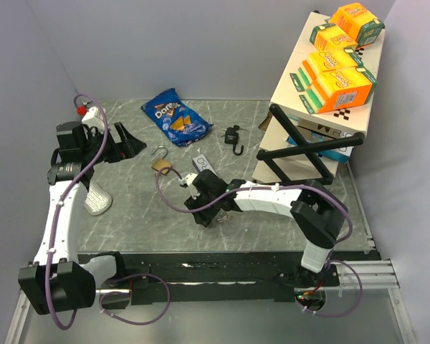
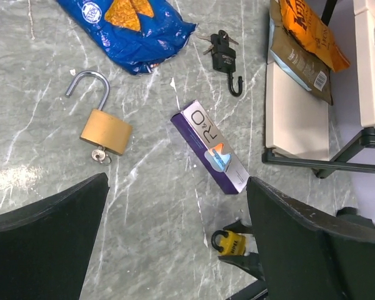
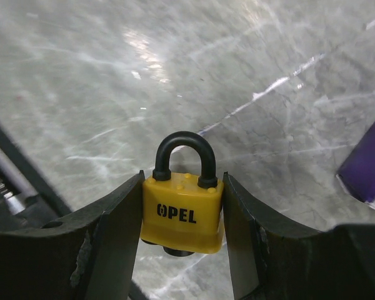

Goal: Lock with the key
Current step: Place the lock at the center of the board.

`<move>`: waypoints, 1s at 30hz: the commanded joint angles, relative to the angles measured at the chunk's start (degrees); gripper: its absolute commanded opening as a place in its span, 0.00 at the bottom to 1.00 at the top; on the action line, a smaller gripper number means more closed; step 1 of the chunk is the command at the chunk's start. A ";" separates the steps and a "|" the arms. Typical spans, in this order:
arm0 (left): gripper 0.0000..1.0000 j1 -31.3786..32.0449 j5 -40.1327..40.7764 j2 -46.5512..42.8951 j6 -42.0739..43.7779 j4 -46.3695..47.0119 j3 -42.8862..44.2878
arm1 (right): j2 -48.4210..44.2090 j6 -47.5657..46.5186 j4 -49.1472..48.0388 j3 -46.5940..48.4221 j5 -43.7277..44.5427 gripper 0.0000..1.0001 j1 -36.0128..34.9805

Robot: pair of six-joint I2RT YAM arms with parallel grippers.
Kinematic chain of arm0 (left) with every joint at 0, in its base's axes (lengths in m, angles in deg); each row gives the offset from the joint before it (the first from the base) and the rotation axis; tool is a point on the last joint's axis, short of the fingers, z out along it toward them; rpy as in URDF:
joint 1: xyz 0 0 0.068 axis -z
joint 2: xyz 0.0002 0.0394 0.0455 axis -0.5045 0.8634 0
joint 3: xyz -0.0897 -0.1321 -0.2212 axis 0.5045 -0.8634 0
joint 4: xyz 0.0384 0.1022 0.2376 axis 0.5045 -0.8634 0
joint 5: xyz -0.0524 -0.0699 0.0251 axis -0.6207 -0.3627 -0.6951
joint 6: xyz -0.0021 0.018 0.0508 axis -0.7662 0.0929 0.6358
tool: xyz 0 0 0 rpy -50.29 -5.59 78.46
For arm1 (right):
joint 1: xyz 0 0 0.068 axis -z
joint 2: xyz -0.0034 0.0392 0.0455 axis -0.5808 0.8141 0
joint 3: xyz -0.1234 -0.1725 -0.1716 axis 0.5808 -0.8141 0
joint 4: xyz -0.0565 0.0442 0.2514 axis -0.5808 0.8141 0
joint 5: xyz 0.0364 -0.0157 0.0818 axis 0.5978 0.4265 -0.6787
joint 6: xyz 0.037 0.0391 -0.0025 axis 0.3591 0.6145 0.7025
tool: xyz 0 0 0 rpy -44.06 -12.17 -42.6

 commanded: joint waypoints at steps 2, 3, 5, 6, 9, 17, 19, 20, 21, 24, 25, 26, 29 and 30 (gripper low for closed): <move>0.96 -0.58 -1.10 -2.83 -0.92 2.11 -2.27 | 3.10 4.88 -0.89 2.91 4.57 0.00 -1.10; 0.96 -0.67 1.08 -4.06 -1.89 3.34 -2.89 | 3.54 5.33 -0.72 3.43 4.75 0.00 -1.19; 0.96 -0.58 3.73 -5.03 -3.73 4.05 -4.04 | 4.68 6.03 -0.45 3.70 5.36 0.00 -1.27; 0.96 -0.58 4.96 -5.99 -3.74 4.92 -4.30 | 5.04 6.29 -0.28 4.14 5.80 0.00 -1.27; 0.96 -0.58 5.94 -7.67 -3.31 6.16 -5.53 | 6.80 7.09 0.78 5.19 8.09 0.00 -1.36; 0.96 -0.67 5.59 -7.85 -1.28 5.55 -5.27 | 6.10 8.23 2.36 5.37 8.44 0.44 -1.45; 0.96 -0.58 4.71 -7.94 -1.11 5.99 -5.36 | 5.31 8.14 3.24 6.07 8.62 0.59 -1.54; 0.96 -0.58 3.84 -7.94 -1.02 6.51 -5.36 | 5.05 8.06 3.68 6.42 8.62 0.61 -1.45; 0.96 -0.58 3.40 -7.76 -0.93 6.69 -5.62 | 4.69 8.06 4.38 7.30 8.88 0.62 -1.45; 0.96 -0.58 1.73 -6.98 -0.40 6.60 -5.36 | 3.20 7.88 4.91 8.88 9.32 0.85 -1.63; 0.96 -0.58 1.29 -6.80 -0.40 6.60 -5.27 | 2.94 7.97 5.87 9.49 10.54 0.87 -1.54; 0.96 -0.67 0.85 -6.62 -0.49 6.52 -5.18 | 2.67 8.23 6.40 10.55 10.99 0.87 -1.54; 0.96 -0.58 -0.56 -6.44 -0.84 7.22 -4.74 | 1.44 8.23 7.90 13.18 13.53 0.86 -1.36; 0.96 -0.58 -0.48 -6.53 -1.10 7.74 -4.48 | 1.18 8.32 8.25 14.32 14.85 0.86 -1.28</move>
